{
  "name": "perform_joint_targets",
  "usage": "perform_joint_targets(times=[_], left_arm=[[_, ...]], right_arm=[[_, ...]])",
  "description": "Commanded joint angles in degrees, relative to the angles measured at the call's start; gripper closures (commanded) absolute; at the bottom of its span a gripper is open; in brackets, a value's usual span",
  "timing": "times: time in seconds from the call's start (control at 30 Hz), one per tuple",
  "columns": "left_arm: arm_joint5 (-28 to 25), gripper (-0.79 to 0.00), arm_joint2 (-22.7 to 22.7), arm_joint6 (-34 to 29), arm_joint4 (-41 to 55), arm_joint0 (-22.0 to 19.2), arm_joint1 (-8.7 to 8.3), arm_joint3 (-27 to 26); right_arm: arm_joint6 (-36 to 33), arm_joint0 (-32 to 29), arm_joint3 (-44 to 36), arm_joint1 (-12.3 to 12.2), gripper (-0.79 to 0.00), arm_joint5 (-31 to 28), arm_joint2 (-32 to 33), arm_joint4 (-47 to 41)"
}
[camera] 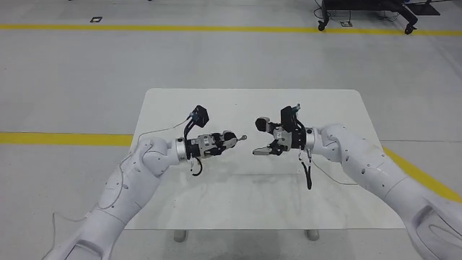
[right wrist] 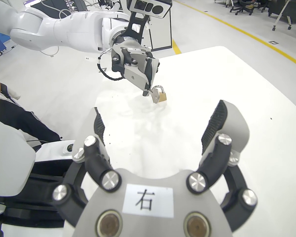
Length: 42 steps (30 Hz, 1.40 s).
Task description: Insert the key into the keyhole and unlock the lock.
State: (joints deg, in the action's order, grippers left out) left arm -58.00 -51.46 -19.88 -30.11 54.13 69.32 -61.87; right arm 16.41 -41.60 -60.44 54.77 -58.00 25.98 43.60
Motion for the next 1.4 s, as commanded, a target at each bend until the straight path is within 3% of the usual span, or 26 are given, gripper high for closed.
perform_joint_targets(times=[0.0,0.17,0.2,0.23,0.4,0.57,0.97,1.13,1.17,1.37], left_arm=[[0.0,0.000,1.4,2.5,-2.4,-0.5,-0.09,0.4],[0.0,0.000,4.4,7.5,-5.9,-1.7,-0.32,1.8],[0.0,0.000,5.0,8.4,-6.3,-1.9,-0.35,2.2],[0.0,0.000,5.5,9.2,-6.7,-2.2,-0.39,2.6],[0.0,0.000,8.2,12.5,-7.8,-3.3,-0.62,3.8],[0.0,0.000,10.6,14.6,-7.9,-4.5,-0.92,4.7],[0.0,0.000,14.5,19.8,-7.9,-6.4,-2.32,5.5],[0.0,0.000,15.9,21.2,-7.8,-7.0,-2.89,5.6],[0.0,0.000,16.2,21.5,-7.8,-7.1,-2.98,5.6],[0.0,0.000,17.8,23.1,-7.9,-7.8,-3.46,5.8]], right_arm=[[-1.4,0.1,0.1,0.2,-0.720,0.0,-0.6,-0.9],[-5.0,0.8,-0.1,0.7,-0.529,0.0,-2.3,-3.4],[-5.5,0.9,-0.2,0.9,-0.422,0.0,-2.7,-4.1],[-6.2,1.0,-0.1,1.0,-0.382,0.0,-3.1,-4.6],[-7.8,1.8,0.6,1.6,-0.351,0.0,-4.4,-6.9],[-8.8,2.5,1.1,2.0,-0.246,0.0,-5.5,-8.5],[-10.5,3.9,2.8,2.4,-0.228,0.0,-7.0,-11.7],[-10.9,4.3,3.1,2.5,-0.108,0.0,-7.4,-12.2],[-11.1,4.4,3.1,2.5,-0.006,0.0,-7.5,-12.3],[-12.5,4.8,3.4,2.7,0.000,0.0,-8.2,-12.8]])
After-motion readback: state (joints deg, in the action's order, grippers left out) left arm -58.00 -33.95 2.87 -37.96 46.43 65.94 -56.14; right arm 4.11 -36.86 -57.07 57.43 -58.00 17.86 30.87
